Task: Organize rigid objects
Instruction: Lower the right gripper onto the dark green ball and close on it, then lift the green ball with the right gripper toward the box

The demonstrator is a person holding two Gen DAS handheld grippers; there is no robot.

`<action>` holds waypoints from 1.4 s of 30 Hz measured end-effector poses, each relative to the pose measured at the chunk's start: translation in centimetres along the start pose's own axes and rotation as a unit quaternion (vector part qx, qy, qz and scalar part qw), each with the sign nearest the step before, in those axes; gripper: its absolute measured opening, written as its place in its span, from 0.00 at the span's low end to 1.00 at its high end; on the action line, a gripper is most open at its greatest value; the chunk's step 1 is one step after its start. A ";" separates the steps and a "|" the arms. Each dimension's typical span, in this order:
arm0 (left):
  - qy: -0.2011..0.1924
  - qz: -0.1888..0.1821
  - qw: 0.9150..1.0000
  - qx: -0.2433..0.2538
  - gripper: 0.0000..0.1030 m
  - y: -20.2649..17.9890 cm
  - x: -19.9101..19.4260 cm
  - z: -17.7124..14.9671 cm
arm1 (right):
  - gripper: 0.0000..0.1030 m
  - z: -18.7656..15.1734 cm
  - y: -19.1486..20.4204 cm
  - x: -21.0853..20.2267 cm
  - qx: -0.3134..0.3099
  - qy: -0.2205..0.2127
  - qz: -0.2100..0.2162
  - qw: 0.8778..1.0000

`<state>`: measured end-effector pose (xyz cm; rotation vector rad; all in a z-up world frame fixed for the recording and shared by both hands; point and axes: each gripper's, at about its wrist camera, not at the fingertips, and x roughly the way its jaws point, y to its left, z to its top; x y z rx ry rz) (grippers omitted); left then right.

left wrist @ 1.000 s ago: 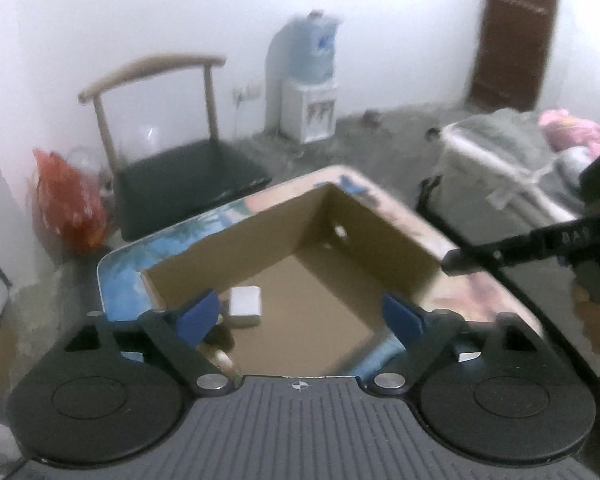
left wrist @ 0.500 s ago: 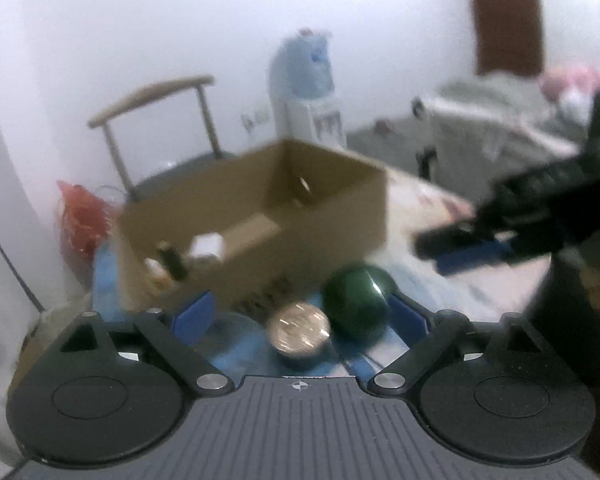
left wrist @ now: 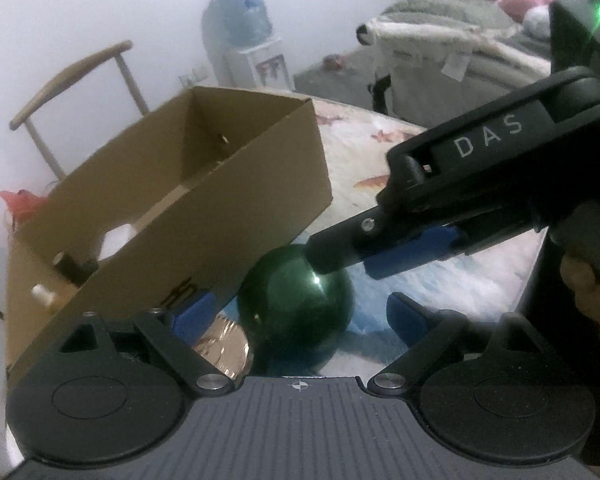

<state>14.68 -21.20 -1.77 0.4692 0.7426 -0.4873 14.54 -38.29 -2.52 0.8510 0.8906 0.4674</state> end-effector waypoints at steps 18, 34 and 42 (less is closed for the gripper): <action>0.059 0.015 0.998 0.026 0.91 -0.9 4.7 -0.4 | 0.54 1.4 -3.1 2.1 0.038 0.032 0.010 0.999; 0.042 -0.045 0.997 0.037 0.92 -3.1 3.5 -0.5 | 0.55 1.7 -4.2 -0.2 0.047 0.007 -0.011 0.999; 0.023 -0.063 0.996 0.050 0.92 -4.0 1.7 -1.4 | 0.55 1.9 -4.6 -2.3 0.048 -0.016 -0.029 0.998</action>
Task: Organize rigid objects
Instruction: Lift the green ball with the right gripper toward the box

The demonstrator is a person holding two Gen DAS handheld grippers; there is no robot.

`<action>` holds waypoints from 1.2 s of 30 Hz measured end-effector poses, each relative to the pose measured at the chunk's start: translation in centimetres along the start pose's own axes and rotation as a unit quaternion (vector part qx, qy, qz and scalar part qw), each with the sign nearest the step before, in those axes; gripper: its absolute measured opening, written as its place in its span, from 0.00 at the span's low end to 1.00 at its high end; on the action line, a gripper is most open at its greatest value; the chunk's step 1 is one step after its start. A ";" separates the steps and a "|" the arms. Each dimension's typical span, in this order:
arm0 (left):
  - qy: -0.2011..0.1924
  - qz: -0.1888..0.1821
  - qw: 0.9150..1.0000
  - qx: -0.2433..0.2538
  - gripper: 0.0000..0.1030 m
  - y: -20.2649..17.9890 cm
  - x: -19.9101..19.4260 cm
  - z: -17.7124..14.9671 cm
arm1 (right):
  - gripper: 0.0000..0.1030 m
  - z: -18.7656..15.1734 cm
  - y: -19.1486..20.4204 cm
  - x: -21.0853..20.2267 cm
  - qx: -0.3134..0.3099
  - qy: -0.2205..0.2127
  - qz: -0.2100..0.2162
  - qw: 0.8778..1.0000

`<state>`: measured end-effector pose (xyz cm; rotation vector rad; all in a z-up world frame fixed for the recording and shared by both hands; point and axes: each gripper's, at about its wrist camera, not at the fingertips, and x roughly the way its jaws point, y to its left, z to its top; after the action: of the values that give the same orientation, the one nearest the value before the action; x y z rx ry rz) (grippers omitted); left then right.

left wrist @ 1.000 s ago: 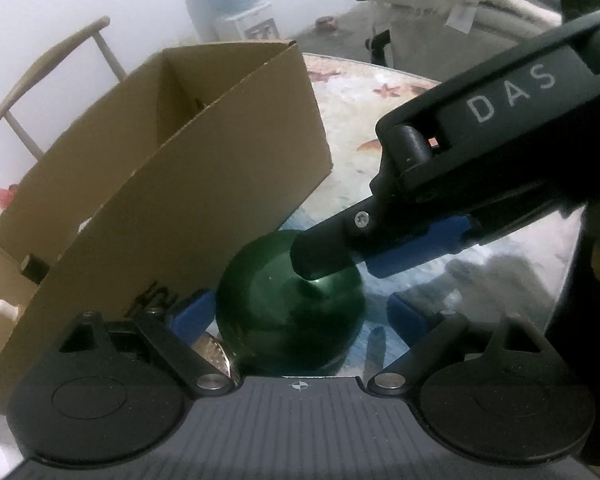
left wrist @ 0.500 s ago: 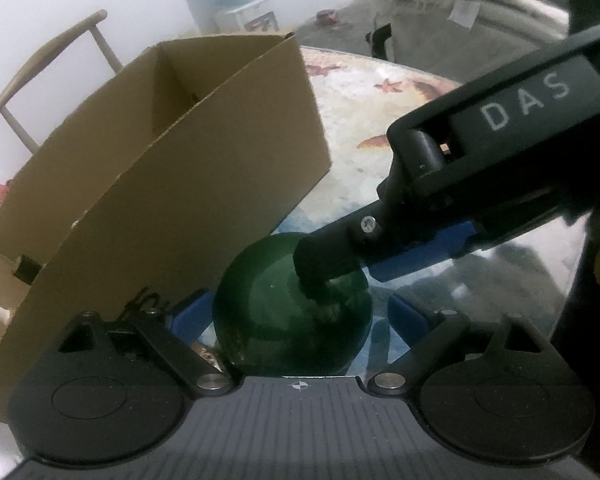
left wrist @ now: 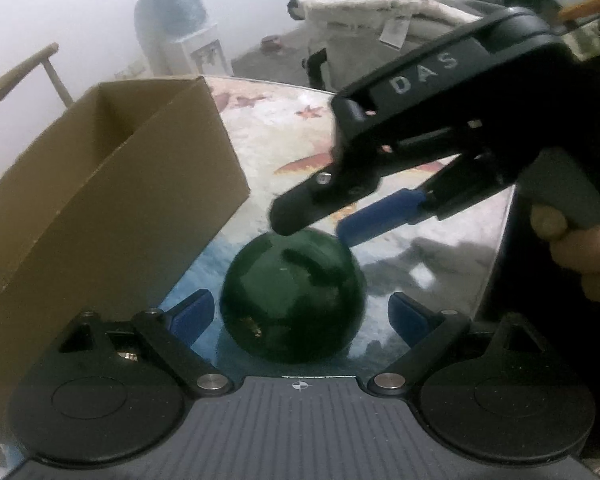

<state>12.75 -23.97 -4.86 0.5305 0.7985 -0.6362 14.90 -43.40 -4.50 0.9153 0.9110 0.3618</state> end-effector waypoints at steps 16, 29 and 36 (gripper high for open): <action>0.010 -0.026 1.000 -0.012 0.80 -0.3 1.2 -1.0 | 0.63 -1.3 3.7 1.9 -0.107 0.001 -0.072 0.992; -0.012 -0.025 0.999 -0.031 0.79 -1.9 -2.5 -2.3 | 0.63 -2.3 4.9 0.5 -0.113 -0.020 -0.073 0.991; -0.067 0.001 0.997 -0.033 0.79 -2.1 -8.3 -2.7 | 0.63 -3.0 9.3 -2.1 -0.159 -0.056 -0.061 0.984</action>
<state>5.54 -21.03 -0.37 0.4230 0.6914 -0.6348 12.14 -37.70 3.26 0.5775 0.7742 0.3341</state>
